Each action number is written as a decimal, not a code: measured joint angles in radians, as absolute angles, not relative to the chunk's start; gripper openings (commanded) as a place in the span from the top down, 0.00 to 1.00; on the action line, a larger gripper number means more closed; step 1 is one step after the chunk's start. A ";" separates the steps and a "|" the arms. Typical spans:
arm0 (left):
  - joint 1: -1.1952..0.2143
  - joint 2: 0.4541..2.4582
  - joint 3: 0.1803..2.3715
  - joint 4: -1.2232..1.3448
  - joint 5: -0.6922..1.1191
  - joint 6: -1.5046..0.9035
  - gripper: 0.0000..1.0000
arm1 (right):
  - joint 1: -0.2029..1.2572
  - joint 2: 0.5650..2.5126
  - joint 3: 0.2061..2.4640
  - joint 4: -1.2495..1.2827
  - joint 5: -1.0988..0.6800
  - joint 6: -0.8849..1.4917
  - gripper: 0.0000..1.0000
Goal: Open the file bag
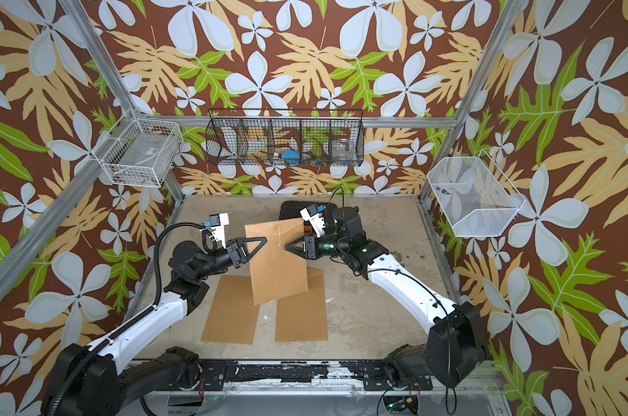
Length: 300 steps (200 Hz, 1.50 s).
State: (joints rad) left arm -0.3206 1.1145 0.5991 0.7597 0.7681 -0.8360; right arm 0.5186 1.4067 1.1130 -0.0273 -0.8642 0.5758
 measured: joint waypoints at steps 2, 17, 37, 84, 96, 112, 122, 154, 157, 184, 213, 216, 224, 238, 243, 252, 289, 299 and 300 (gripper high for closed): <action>-0.321 1.114 0.599 0.760 0.768 -0.836 1.00 | 0.519 1.407 1.113 -0.027 -0.864 0.576 0.73; -0.321 1.114 0.599 0.761 0.768 -0.837 1.00 | 0.519 1.410 1.113 -0.024 -0.865 0.576 0.78; -0.321 1.115 0.599 0.767 0.768 -0.839 1.00 | 0.519 1.411 1.113 -0.023 -0.864 0.576 0.86; -0.321 1.115 0.595 0.768 0.769 -0.840 1.00 | 0.520 1.402 1.113 -0.024 -0.858 0.576 0.99; -0.321 1.115 0.592 0.768 0.772 -0.839 1.00 | 0.520 1.396 1.113 -0.023 -0.854 0.576 1.00; -0.321 1.114 0.590 0.768 0.774 -0.839 1.00 | 0.521 1.386 1.115 -0.024 -0.833 0.575 1.00; -0.321 1.112 0.589 0.767 0.776 -0.839 1.00 | 0.521 1.382 1.117 -0.025 -0.831 0.575 1.00; -0.322 1.104 0.585 0.765 0.780 -0.828 1.00 | 0.521 1.376 1.125 -0.026 -0.830 0.575 1.00; -0.322 1.104 0.583 0.764 0.781 -0.827 1.00 | 0.521 1.376 1.127 -0.027 -0.830 0.575 1.00; -0.322 1.104 0.576 0.752 0.786 -0.820 1.00 | 0.521 1.375 1.140 -0.033 -0.830 0.575 1.00; -0.322 1.103 0.575 0.752 0.786 -0.815 1.00 | 0.532 1.381 1.164 -0.040 -0.831 0.569 1.00; -0.322 1.103 0.575 0.751 0.785 -0.815 1.00 | 0.535 1.383 1.166 -0.041 -0.831 0.568 1.00; -0.322 1.103 0.574 0.752 0.785 -0.815 1.00 | 0.540 1.386 1.172 -0.044 -0.831 0.567 1.00; -0.322 1.103 0.571 0.752 0.785 -0.813 1.00 | 0.552 1.395 1.183 -0.046 -0.831 0.564 1.00; -0.322 1.103 0.569 0.751 0.786 -0.813 1.00 | 0.557 1.398 1.187 -0.047 -0.831 0.564 1.00; -0.322 1.103 0.568 0.751 0.786 -0.813 1.00 | 0.564 1.405 1.193 -0.047 -0.831 0.561 1.00; -0.322 1.097 0.559 0.752 0.786 -0.813 1.00 | 0.594 1.428 1.219 -0.048 -0.830 0.550 1.00; -0.322 1.095 0.556 0.752 0.786 -0.813 1.00 | 0.600 1.433 1.227 -0.049 -0.830 0.549 1.00; -0.322 1.095 0.556 0.752 0.786 -0.814 1.00 | 0.602 1.433 1.228 -0.049 -0.830 0.549 1.00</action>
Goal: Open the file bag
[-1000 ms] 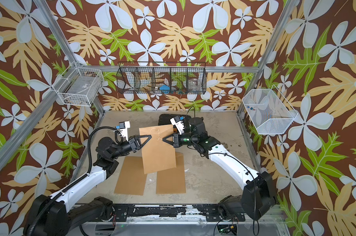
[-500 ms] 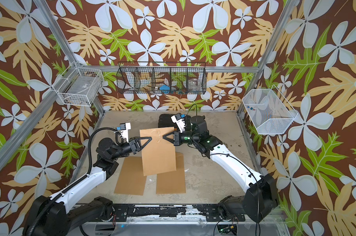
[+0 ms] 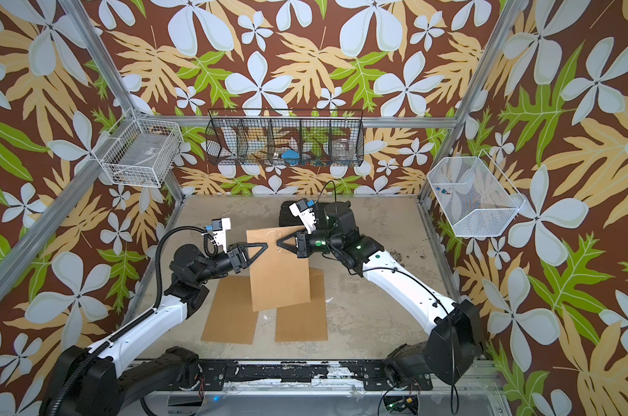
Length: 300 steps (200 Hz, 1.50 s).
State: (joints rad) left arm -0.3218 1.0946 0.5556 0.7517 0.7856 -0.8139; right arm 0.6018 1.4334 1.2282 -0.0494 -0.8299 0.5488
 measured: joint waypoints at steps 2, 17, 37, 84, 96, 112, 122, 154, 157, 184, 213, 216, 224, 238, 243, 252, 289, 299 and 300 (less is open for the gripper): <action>-0.322 1.094 0.555 0.751 0.786 -0.814 1.00 | 0.603 1.435 1.229 -0.049 -0.830 0.549 1.00; -0.322 1.093 0.552 0.753 0.785 -0.817 1.00 | 0.609 1.440 1.239 -0.049 -0.830 0.546 1.00; -0.322 1.092 0.543 0.757 0.785 -0.818 1.00 | 0.616 1.446 1.247 -0.049 -0.829 0.546 1.00; -0.322 1.093 0.533 0.776 0.781 -0.839 1.00 | 0.657 1.468 1.269 -0.049 -0.821 0.546 1.00; -0.322 1.093 0.532 0.790 0.770 -0.854 1.00 | 0.669 1.472 1.272 -0.049 -0.818 0.546 1.00; -0.322 1.093 0.532 0.805 0.756 -0.863 1.00 | 0.682 1.474 1.271 -0.050 -0.814 0.546 1.00; -0.322 1.093 0.532 0.813 0.743 -0.871 1.00 | 0.685 1.472 1.267 -0.050 -0.812 0.545 1.00; -0.322 1.093 0.543 0.818 0.706 -0.885 1.00 | 0.688 1.444 1.229 -0.057 -0.793 0.545 1.00; -0.322 1.092 0.546 0.818 0.703 -0.885 1.00 | 0.688 1.440 1.225 -0.057 -0.787 0.545 1.00; -0.322 1.082 0.574 0.806 0.681 -0.884 1.00 | 0.688 1.406 1.190 -0.070 -0.754 0.544 1.00; -0.322 1.073 0.616 0.771 0.669 -0.862 1.00 | 0.688 1.372 1.151 -0.096 -0.707 0.538 1.00; -0.322 1.072 0.621 0.767 0.667 -0.860 1.00 | 0.688 1.369 1.148 -0.100 -0.701 0.538 1.00; -0.322 1.069 0.632 0.756 0.662 -0.854 1.00 | 0.687 1.360 1.138 -0.106 -0.693 0.538 1.00; -0.322 1.065 0.648 0.737 0.657 -0.838 1.00 | 0.682 1.341 1.124 -0.118 -0.673 0.537 1.00; -0.322 1.064 0.653 0.731 0.656 -0.835 1.00 | 0.679 1.335 1.120 -0.120 -0.672 0.537 1.00; -0.322 1.061 0.660 0.719 0.654 -0.832 1.00 | 0.673 1.323 1.113 -0.123 -0.654 0.537 1.00; -0.322 1.048 0.668 0.703 0.651 -0.827 1.00 | 0.626 1.287 1.090 -0.135 -0.631 0.537 1.00; -0.322 1.042 0.669 0.700 0.649 -0.827 1.00 | 0.618 1.279 1.088 -0.136 -0.628 0.537 1.00; -0.322 1.042 0.669 0.700 0.649 -0.827 1.00 | 0.617 1.279 1.088 -0.136 -0.628 0.537 1.00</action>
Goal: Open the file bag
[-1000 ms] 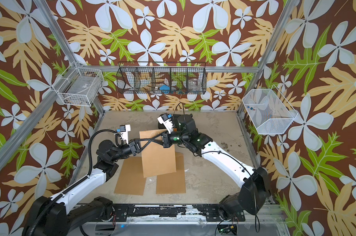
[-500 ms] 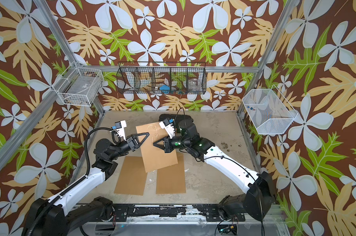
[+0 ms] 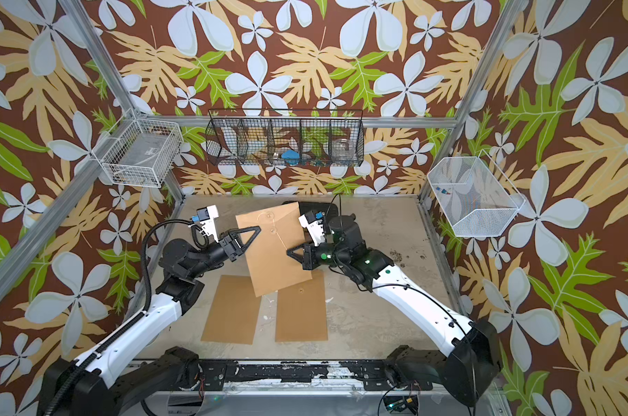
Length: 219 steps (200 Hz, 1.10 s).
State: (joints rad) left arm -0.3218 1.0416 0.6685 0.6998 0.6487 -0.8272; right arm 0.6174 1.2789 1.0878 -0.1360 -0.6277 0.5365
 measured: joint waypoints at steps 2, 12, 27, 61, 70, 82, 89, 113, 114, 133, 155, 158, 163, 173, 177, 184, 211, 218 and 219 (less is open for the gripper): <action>-0.322 1.041 0.669 0.699 0.648 -0.827 1.00 | 0.616 1.277 1.087 -0.136 -0.628 0.537 1.00; -0.322 1.036 0.669 0.696 0.648 -0.827 1.00 | 0.608 1.272 1.087 -0.136 -0.628 0.534 1.00; -0.322 1.030 0.669 0.691 0.648 -0.828 1.00 | 0.594 1.266 1.087 -0.140 -0.629 0.532 1.00; -0.322 1.022 0.662 0.679 0.651 -0.828 1.00 | 0.554 1.259 1.090 -0.147 -0.628 0.525 1.00; -0.322 1.017 0.657 0.678 0.651 -0.828 1.00 | 0.545 1.259 1.095 -0.154 -0.629 0.521 1.00; -0.322 1.012 0.649 0.677 0.652 -0.828 1.00 | 0.535 1.261 1.104 -0.159 -0.628 0.519 1.00; -0.322 1.007 0.645 0.675 0.651 -0.828 1.00 | 0.530 1.263 1.111 -0.165 -0.629 0.517 1.00; -0.322 0.992 0.631 0.670 0.652 -0.827 1.00 | 0.522 1.273 1.140 -0.181 -0.628 0.508 1.00; -0.322 0.992 0.630 0.670 0.652 -0.827 1.00 | 0.522 1.274 1.142 -0.182 -0.628 0.507 1.00; -0.322 0.987 0.620 0.669 0.654 -0.822 1.00 | 0.518 1.286 1.174 -0.197 -0.628 0.493 1.00; -0.322 0.989 0.607 0.663 0.663 -0.813 1.00 | 0.518 1.305 1.214 -0.203 -0.637 0.488 1.00; -0.322 0.990 0.606 0.662 0.663 -0.812 1.00 | 0.518 1.308 1.219 -0.203 -0.640 0.486 1.00; -0.322 0.991 0.603 0.663 0.663 -0.812 1.00 | 0.518 1.314 1.228 -0.203 -0.648 0.486 1.00; -0.322 0.993 0.596 0.663 0.667 -0.812 1.00 | 0.518 1.324 1.243 -0.200 -0.661 0.486 1.00; -0.322 0.994 0.593 0.663 0.669 -0.810 1.00 | 0.518 1.327 1.247 -0.197 -0.666 0.486 1.00; -0.322 0.994 0.588 0.663 0.673 -0.810 1.00 | 0.520 1.333 1.254 -0.193 -0.680 0.486 1.00; -0.322 1.001 0.570 0.669 0.683 -0.810 1.00 | 0.537 1.364 1.290 -0.189 -0.705 0.486 1.00; -0.322 1.004 0.567 0.670 0.684 -0.810 1.00 | 0.545 1.373 1.302 -0.188 -0.709 0.485 1.00; -0.322 1.005 0.567 0.670 0.685 -0.811 1.00 | 0.545 1.374 1.304 -0.188 -0.709 0.485 1.00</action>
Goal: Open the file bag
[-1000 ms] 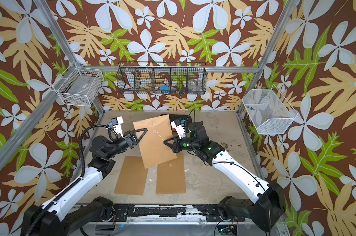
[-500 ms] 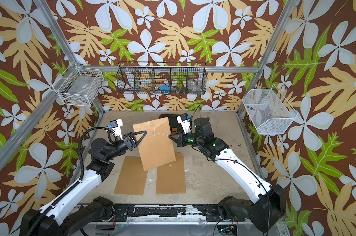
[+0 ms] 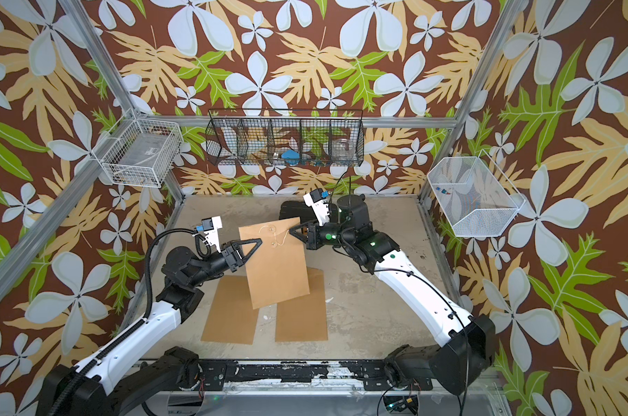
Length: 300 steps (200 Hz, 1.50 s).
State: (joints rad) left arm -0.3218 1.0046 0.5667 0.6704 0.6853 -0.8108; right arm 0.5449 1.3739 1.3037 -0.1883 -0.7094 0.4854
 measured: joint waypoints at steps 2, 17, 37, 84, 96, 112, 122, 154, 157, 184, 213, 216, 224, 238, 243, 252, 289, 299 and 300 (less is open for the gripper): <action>-0.322 1.005 0.566 0.670 0.686 -0.812 1.00 | 0.547 1.377 1.308 -0.188 -0.710 0.485 1.00; -0.322 1.010 0.562 0.677 0.690 -0.815 1.00 | 0.565 1.399 1.339 -0.187 -0.715 0.481 1.00; -0.322 1.016 0.555 0.686 0.693 -0.823 1.00 | 0.587 1.430 1.383 -0.187 -0.726 0.477 1.00; -0.322 1.019 0.543 0.708 0.698 -0.836 1.00 | 0.663 1.510 1.481 -0.187 -0.733 0.467 1.00; -0.322 1.021 0.541 0.715 0.698 -0.836 1.00 | 0.686 1.531 1.504 -0.189 -0.733 0.466 1.00; -0.322 1.023 0.539 0.716 0.697 -0.839 1.00 | 0.715 1.553 1.528 -0.188 -0.733 0.464 1.00; -0.322 1.025 0.538 0.716 0.697 -0.842 1.00 | 0.730 1.563 1.539 -0.187 -0.733 0.464 1.00; -0.322 1.026 0.539 0.727 0.695 -0.857 1.00 | 0.766 1.581 1.544 -0.186 -0.733 0.464 1.00; -0.322 1.026 0.539 0.728 0.693 -0.859 1.00 | 0.767 1.581 1.543 -0.187 -0.733 0.465 1.00; -0.322 1.026 0.542 0.746 0.679 -0.863 1.00 | 0.776 1.563 1.510 -0.171 -0.733 0.469 1.00; -0.322 1.039 0.566 0.757 0.657 -0.867 1.00 | 0.779 1.518 1.452 -0.159 -0.728 0.485 1.00; -0.322 1.040 0.569 0.759 0.655 -0.867 1.00 | 0.779 1.512 1.446 -0.159 -0.728 0.487 1.00; -0.322 1.047 0.578 0.760 0.653 -0.867 1.00 | 0.779 1.496 1.428 -0.159 -0.725 0.487 1.00; -0.322 1.058 0.590 0.761 0.647 -0.871 1.00 | 0.779 1.465 1.398 -0.159 -0.716 0.486 1.00; -0.322 1.061 0.594 0.762 0.645 -0.871 1.00 | 0.779 1.454 1.386 -0.160 -0.701 0.486 1.00; -0.322 1.067 0.600 0.764 0.643 -0.875 1.00 | 0.779 1.434 1.367 -0.162 -0.696 0.485 1.00; -0.322 1.079 0.628 0.770 0.633 -0.884 1.00 | 0.779 1.359 1.272 -0.168 -0.645 0.486 1.00; -0.322 1.081 0.635 0.770 0.631 -0.885 1.00 | 0.779 1.343 1.245 -0.170 -0.643 0.487 1.00; -0.322 1.081 0.636 0.770 0.630 -0.885 1.00 | 0.778 1.341 1.242 -0.170 -0.641 0.487 1.00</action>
